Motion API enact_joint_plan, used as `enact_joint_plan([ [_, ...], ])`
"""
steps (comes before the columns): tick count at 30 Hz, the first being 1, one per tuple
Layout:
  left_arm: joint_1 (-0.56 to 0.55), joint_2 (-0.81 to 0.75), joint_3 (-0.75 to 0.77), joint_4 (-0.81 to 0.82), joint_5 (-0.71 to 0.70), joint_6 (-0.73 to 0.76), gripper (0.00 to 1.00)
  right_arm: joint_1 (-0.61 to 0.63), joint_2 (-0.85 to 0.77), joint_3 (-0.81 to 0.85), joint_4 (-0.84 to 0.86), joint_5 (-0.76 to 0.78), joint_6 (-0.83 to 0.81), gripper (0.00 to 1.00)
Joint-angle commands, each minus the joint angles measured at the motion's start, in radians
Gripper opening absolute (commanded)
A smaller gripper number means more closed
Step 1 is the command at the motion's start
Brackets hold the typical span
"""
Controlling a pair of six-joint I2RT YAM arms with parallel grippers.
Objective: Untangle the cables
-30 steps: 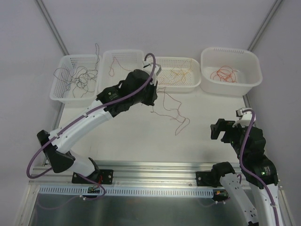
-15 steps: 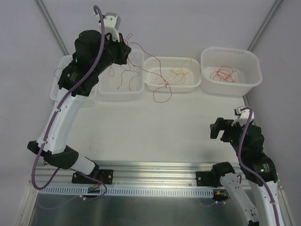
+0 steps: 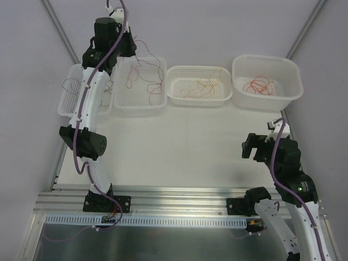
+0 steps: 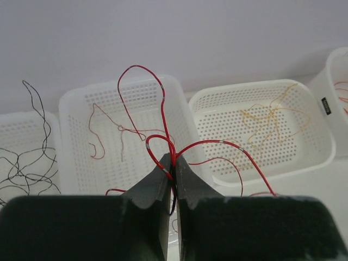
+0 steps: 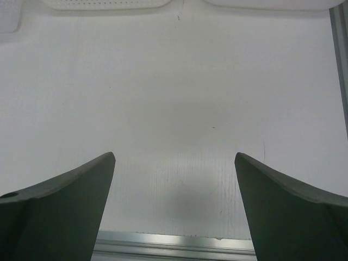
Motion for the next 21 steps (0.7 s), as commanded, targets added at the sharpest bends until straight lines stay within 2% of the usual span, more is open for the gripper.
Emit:
enact_joint_plan([
  [1,0.049,0.079,0.039,0.036,0.060,-0.008,0.04,0.005,0.032,0.038,0.019,0.035,-0.015,0.97],
  [7,0.089,0.280,0.039,0.067,0.039,0.013,0.07,0.005,0.064,0.030,0.024,0.068,-0.022,0.97],
  [12,0.122,0.403,0.021,0.070,0.007,-0.019,0.04,0.005,0.101,0.018,0.034,0.077,-0.020,0.97],
  [21,0.253,0.389,-0.135,0.105,-0.058,-0.289,0.00,0.005,0.141,0.018,0.057,0.086,-0.006,0.97],
])
